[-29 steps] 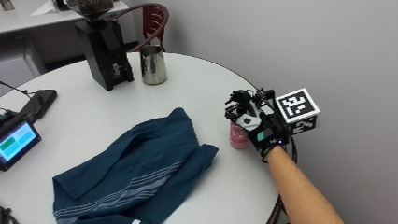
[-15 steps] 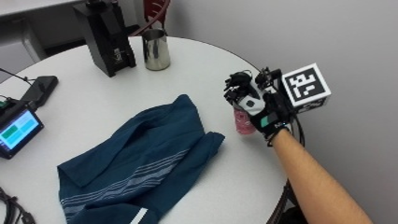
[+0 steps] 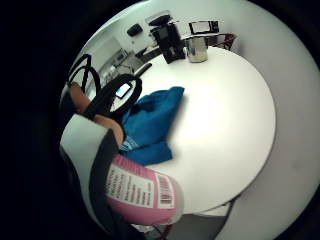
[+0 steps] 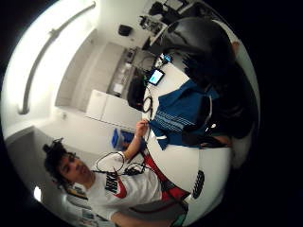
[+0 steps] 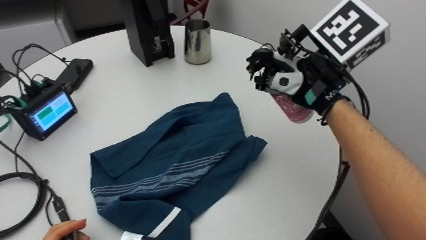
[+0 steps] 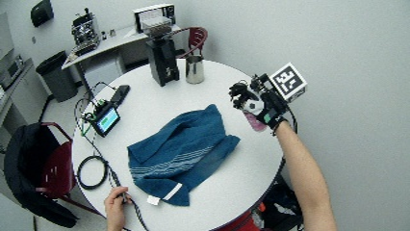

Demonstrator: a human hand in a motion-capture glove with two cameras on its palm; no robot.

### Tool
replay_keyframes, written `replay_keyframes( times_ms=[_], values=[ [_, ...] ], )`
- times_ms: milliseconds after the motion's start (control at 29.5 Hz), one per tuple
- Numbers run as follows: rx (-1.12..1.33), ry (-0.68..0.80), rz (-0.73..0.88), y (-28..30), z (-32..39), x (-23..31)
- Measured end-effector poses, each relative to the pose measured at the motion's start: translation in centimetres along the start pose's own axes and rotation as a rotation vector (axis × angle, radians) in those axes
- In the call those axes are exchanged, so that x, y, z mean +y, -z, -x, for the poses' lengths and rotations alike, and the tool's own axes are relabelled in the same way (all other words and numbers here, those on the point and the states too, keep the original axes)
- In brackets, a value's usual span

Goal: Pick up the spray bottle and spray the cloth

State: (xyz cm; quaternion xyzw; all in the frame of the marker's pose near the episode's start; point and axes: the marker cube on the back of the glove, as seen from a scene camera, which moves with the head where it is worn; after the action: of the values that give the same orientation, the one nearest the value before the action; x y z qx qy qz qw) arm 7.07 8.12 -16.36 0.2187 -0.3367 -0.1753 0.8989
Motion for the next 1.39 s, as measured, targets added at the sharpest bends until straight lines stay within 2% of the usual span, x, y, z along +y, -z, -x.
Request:
replay_keyframes(
  times_ms=[136, 407, 509, 712, 983, 1254, 1390],
  values=[
    [0.151, -0.042, 0.133, -0.8, 0.9, 0.7],
    [0.215, -0.128, 0.302, -8.5, -3.2, 4.2],
    [0.234, -0.129, 0.295, -8.1, -3.5, 4.3],
    [0.232, -0.116, 0.183, -4.3, -1.3, 2.5],
    [0.196, -0.184, 0.320, -9.6, -4.7, 5.1],
    [0.184, -0.149, 0.227, -4.6, -2.0, 3.2],
    [0.112, -0.148, 0.250, -5.3, -1.5, 3.1]
  ],
)
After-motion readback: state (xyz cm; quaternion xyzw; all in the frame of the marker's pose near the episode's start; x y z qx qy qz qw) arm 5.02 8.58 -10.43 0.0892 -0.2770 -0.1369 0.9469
